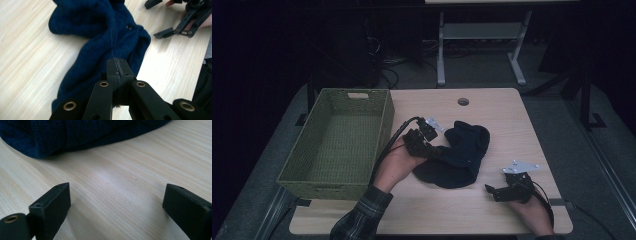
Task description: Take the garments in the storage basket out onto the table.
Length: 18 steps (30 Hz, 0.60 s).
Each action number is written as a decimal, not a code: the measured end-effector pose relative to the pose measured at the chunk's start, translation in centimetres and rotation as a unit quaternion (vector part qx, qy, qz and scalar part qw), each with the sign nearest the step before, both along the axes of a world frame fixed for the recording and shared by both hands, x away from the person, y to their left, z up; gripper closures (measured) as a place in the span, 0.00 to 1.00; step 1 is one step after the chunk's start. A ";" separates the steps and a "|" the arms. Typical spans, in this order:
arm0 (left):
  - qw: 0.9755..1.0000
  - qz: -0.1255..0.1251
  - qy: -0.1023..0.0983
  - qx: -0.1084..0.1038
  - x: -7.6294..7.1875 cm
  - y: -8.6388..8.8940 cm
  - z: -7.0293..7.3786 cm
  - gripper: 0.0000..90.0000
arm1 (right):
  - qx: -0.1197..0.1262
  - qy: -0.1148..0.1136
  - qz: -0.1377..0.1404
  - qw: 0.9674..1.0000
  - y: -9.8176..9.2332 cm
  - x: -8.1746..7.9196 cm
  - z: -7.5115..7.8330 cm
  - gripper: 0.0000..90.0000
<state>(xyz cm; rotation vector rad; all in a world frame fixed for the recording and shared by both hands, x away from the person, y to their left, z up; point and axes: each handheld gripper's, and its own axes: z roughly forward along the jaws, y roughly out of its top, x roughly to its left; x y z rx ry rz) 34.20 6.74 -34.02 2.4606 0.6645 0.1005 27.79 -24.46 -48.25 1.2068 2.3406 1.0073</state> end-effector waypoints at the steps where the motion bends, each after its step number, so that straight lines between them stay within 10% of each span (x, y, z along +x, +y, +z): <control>1: 1.000 0.000 0.000 0.000 0.0 0.0 0.0 1.00 | 0.000 0.000 0.000 1.000 0.0 0.0 0.0 0.08; 18: 1.000 0.005 -0.008 -0.001 -3.9 1.6 -6.0 1.00 | 0.000 0.001 0.000 1.000 0.0 0.0 0.0 0.08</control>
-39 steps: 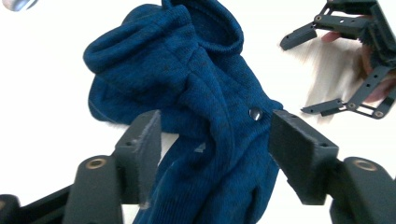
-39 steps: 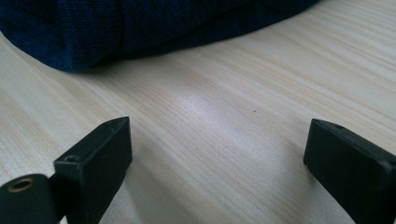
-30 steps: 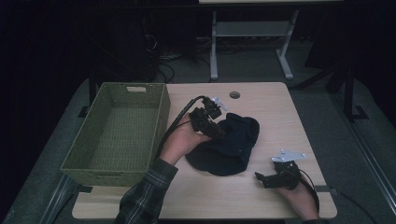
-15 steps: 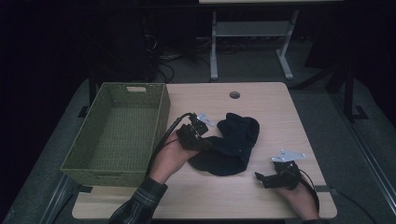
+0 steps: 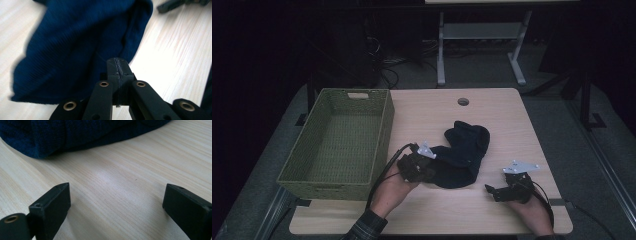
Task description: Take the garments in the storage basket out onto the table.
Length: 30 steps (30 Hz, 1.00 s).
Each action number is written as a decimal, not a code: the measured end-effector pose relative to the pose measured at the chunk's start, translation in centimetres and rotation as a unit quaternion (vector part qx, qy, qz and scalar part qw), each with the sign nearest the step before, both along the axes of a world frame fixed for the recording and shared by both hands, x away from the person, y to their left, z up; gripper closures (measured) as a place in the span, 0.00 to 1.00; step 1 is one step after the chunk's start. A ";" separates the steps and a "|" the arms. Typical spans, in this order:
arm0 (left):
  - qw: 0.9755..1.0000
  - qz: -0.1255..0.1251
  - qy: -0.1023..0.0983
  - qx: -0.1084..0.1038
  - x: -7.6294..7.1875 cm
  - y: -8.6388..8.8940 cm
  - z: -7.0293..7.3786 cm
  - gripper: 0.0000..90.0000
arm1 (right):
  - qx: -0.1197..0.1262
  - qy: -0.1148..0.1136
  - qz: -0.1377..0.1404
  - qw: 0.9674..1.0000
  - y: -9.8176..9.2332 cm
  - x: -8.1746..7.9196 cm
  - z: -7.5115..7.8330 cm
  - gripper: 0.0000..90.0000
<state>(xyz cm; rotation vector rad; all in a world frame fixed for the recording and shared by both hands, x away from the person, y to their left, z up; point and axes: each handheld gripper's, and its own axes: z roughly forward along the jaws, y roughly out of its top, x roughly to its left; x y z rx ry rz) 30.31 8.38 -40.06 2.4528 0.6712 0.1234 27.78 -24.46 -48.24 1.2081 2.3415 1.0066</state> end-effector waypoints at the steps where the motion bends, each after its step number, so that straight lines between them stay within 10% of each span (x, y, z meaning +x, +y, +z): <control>1: 1.000 0.001 -0.006 -0.003 -0.5 0.2 -0.8 1.00 | 0.000 0.000 0.000 1.000 0.0 0.0 0.0 0.08; 10: 0.999 0.029 -0.034 -0.012 -2.3 1.9 -3.6 0.92 | -0.001 0.001 0.001 1.000 0.0 0.0 0.0 0.08; 26: 0.995 0.070 -0.059 -0.029 -3.6 3.1 -6.9 0.19 | -0.001 0.000 0.001 1.000 0.0 0.0 0.0 0.08; 30: 0.995 0.066 -0.066 -0.041 -3.5 3.5 -7.2 0.15 | -0.001 0.000 0.000 1.000 0.0 0.0 0.0 0.08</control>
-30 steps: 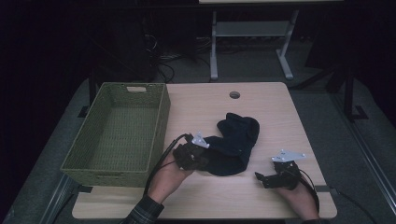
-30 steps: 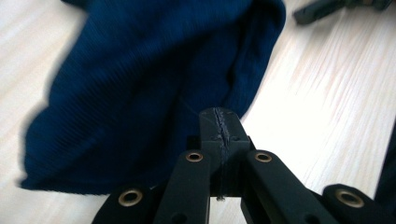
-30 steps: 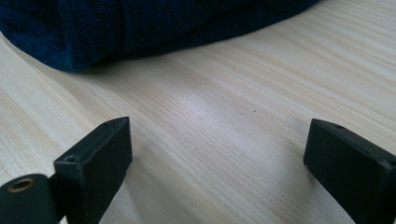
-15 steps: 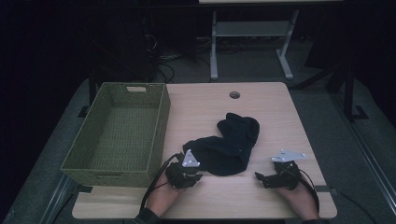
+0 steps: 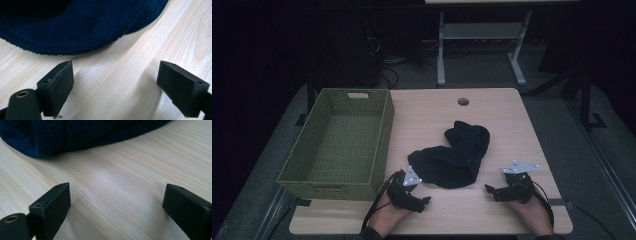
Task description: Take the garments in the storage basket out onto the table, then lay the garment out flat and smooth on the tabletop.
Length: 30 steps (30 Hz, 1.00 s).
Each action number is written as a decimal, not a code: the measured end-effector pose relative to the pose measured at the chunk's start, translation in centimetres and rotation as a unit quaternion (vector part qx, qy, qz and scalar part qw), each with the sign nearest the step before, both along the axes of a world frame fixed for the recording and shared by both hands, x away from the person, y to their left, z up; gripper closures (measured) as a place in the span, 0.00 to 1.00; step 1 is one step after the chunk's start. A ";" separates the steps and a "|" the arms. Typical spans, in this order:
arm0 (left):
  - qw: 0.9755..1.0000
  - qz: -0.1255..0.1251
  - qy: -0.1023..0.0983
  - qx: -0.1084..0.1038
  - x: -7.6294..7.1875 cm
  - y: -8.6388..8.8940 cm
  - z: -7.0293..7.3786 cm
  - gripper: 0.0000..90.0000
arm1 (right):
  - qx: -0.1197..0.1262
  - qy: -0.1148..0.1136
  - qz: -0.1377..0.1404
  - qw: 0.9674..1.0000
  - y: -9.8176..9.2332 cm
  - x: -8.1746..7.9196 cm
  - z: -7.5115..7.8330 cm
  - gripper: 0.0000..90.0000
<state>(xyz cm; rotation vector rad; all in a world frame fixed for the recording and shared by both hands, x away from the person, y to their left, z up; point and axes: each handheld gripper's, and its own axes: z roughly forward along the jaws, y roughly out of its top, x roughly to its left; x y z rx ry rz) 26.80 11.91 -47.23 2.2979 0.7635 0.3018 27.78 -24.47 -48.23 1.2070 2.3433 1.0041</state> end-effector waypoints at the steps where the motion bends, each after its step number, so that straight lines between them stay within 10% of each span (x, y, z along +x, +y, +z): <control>1: 1.000 -0.002 -0.004 -0.005 0.0 0.1 -0.1 0.15 | 0.000 0.000 0.000 1.000 0.0 0.0 0.0 0.08; 30: 1.000 -0.014 -0.016 -0.022 0.2 0.6 -0.5 0.14 | 0.067 -0.001 0.014 0.998 -1.0 0.2 4.0 0.31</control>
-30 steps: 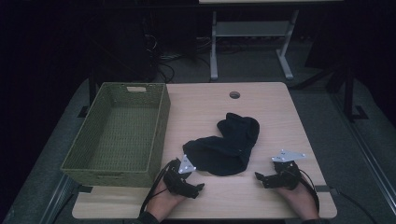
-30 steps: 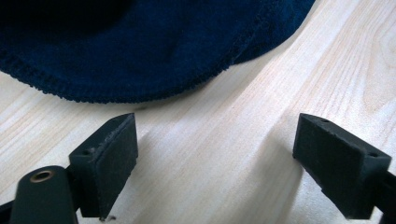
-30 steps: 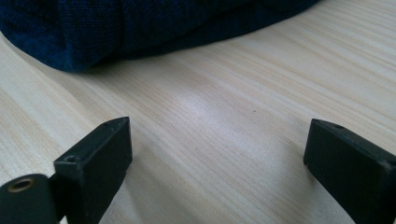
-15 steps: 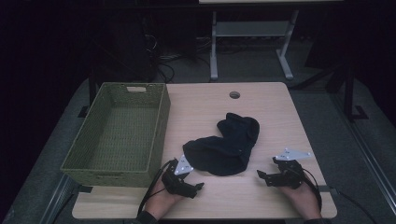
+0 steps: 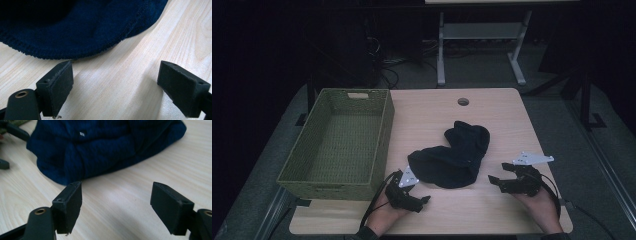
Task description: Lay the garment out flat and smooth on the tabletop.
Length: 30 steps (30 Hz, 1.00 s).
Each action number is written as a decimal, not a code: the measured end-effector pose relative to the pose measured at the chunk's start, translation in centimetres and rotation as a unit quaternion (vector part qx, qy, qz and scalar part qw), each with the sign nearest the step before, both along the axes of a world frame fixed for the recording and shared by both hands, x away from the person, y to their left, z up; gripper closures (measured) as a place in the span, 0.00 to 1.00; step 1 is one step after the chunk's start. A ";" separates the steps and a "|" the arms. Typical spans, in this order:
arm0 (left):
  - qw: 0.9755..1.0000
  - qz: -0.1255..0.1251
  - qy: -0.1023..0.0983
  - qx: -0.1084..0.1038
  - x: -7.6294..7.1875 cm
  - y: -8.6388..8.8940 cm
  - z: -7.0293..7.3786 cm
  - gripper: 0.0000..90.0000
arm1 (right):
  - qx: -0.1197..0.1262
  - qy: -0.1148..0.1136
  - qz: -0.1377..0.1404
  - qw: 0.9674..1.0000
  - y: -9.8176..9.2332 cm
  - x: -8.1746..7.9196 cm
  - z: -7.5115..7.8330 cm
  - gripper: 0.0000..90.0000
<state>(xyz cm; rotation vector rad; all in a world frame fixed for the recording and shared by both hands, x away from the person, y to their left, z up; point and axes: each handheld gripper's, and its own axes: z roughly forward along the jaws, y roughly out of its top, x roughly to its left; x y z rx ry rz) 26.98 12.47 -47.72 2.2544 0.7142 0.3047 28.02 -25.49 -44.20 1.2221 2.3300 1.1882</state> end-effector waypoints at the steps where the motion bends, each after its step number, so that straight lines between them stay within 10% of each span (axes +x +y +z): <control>1: 1.000 0.001 0.000 0.000 0.0 0.0 0.0 0.14 | 0.000 -0.001 0.001 1.000 0.0 0.1 0.2 0.33; 30: 1.000 0.005 0.000 -0.005 -0.1 -0.1 0.0 0.14 | -0.015 -0.030 0.044 0.998 2.7 7.2 5.0 0.71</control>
